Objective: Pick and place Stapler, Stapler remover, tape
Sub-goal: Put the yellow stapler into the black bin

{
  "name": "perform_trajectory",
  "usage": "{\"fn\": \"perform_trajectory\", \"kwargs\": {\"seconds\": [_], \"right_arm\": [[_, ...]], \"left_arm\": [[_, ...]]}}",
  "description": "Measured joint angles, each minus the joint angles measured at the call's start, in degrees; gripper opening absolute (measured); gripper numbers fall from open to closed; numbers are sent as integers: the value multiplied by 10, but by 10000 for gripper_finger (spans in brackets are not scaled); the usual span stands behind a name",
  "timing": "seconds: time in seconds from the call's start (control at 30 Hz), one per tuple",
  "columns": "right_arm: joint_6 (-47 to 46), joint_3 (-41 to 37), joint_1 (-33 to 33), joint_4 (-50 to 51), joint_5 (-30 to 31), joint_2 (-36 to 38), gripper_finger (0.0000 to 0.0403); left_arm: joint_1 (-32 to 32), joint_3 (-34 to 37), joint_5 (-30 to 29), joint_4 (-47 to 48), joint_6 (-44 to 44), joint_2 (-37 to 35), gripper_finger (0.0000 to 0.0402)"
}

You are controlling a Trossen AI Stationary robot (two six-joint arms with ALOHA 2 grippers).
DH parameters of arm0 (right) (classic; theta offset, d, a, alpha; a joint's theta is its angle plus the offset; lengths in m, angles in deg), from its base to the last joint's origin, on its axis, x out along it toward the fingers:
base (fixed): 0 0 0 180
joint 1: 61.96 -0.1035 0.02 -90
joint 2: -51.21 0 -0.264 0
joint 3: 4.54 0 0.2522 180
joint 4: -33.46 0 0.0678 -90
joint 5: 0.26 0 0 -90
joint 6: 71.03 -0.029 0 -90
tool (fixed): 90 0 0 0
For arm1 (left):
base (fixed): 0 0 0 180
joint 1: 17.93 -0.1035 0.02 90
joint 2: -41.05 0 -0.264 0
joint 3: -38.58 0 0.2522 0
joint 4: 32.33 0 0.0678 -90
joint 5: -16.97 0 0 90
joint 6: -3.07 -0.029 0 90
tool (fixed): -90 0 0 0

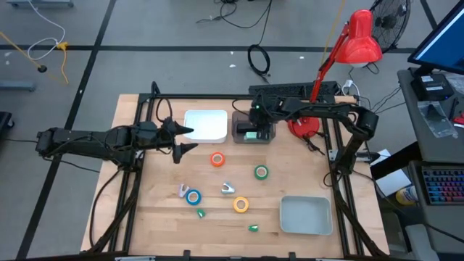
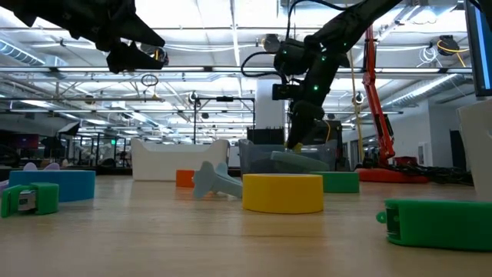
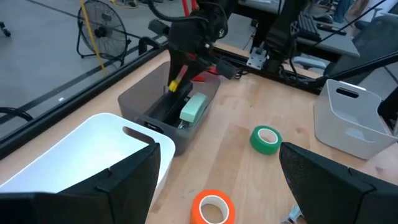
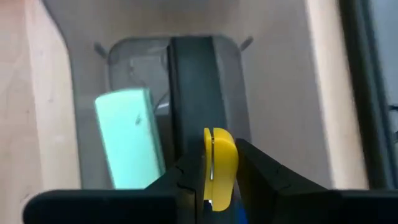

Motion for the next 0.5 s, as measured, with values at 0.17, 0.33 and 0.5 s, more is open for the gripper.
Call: {"fn": "perform_trajectory", "kwargs": {"seconds": [0.17,0.33,0.5], "right_arm": [[4,0,-7,61,0,5,63],[11,0,-16,95,1,8,61],[6,0,-19,104,2,10,63]], "left_arm": [[0,0,0,0,3,0,333],[0,0,0,0,3,0,333],[0,0,0,0,0,0,333]]}}
